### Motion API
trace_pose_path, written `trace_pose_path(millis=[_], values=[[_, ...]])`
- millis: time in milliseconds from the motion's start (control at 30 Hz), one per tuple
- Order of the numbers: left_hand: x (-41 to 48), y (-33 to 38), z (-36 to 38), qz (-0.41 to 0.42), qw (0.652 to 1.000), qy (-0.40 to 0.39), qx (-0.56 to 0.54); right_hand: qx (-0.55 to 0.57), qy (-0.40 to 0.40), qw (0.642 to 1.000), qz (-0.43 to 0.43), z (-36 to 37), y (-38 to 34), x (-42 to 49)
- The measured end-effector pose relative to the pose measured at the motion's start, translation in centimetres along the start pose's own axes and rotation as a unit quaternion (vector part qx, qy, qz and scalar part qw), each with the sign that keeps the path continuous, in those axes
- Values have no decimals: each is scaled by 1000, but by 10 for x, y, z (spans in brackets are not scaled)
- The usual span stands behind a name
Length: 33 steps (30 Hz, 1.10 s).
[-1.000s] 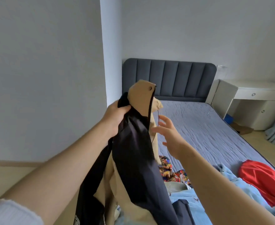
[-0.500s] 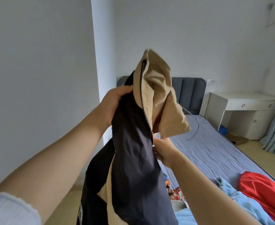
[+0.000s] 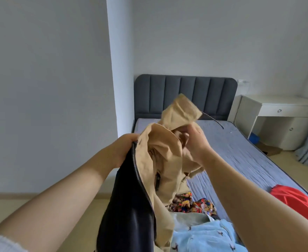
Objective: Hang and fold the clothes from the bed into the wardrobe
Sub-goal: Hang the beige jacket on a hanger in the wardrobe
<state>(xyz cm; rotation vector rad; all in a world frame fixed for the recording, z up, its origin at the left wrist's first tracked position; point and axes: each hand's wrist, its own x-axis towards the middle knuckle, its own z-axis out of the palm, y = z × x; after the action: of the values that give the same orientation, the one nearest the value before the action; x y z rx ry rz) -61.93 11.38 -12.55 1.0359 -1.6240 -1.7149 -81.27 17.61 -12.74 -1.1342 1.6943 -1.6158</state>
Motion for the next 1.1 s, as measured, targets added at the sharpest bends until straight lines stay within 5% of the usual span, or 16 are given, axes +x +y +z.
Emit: trace_pose_path(millis=[67,167,233,333,433,600,667,733,800,900,1000,1100], values=[[-2,-5,0,5,999,37,-15,-137,-121,983,1,17,-8,-3],[3,-11,-11,4,995,86,-52,-62,7,998,-27,25,6,-6],[1,-12,-18,0,991,92,-100,40,20,998,-34,25,16,-15],[2,-16,-28,19,988,82,-132,33,-131,991,1,35,29,-29],[-2,-16,-37,47,983,102,-143,-94,-225,969,40,49,44,-37],[-28,-10,-69,-22,979,135,-153,-67,-145,987,5,82,50,-41],[-41,-12,-87,-55,963,207,-164,-45,-158,986,-18,105,39,-45],[-54,-16,-109,-2,961,223,-162,-66,-193,978,-44,133,27,-50],[-73,-19,-134,32,986,160,-30,-80,-223,969,-70,161,15,-54],[-100,-36,-170,-81,969,83,216,-130,-271,948,-100,204,1,-66],[-125,-57,-212,-86,934,178,298,-162,-318,923,-142,253,-13,-83],[-154,-69,-259,-31,916,295,268,-148,-320,923,-156,311,-27,-100]])
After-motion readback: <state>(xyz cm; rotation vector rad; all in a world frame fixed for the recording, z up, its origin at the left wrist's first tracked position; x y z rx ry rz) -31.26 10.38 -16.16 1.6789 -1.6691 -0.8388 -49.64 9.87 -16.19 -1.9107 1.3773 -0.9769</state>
